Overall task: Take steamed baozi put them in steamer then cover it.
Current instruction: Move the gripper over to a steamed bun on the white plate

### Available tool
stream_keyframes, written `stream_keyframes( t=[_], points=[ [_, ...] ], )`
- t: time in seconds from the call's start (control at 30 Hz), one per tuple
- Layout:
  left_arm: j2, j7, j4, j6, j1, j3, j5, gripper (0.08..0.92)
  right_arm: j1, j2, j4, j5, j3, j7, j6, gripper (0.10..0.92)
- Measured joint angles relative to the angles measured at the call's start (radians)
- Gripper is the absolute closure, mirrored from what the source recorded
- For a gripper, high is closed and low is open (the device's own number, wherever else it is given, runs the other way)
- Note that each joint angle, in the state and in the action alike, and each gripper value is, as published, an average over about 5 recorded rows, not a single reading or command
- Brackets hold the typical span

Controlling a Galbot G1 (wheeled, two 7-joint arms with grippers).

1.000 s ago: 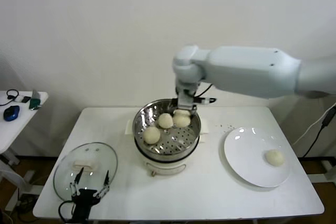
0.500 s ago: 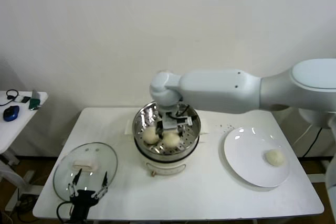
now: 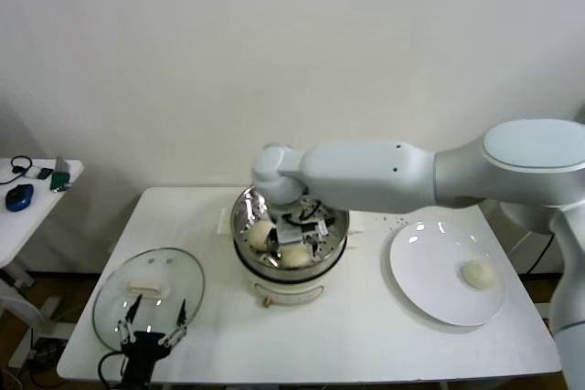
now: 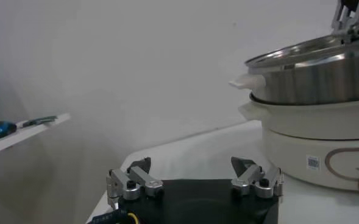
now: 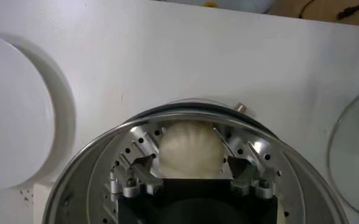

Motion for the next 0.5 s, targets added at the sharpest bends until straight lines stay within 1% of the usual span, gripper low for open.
stream_keyframes(
  t=[0.27,0.5],
  points=[
    [0.000,0.000,-0.003,-0.002,-0.001,0.000,0.000,0.177,0.027,-0.024,-0.002,0.007,0.033,-0.011,-0.006,0.202],
    [0.001,-0.001,-0.003,-0.002,-0.005,0.008,-0.005,0.177,0.115,-0.108,0.003,0.100,0.019,0.003,-0.068,0.203]
  ],
)
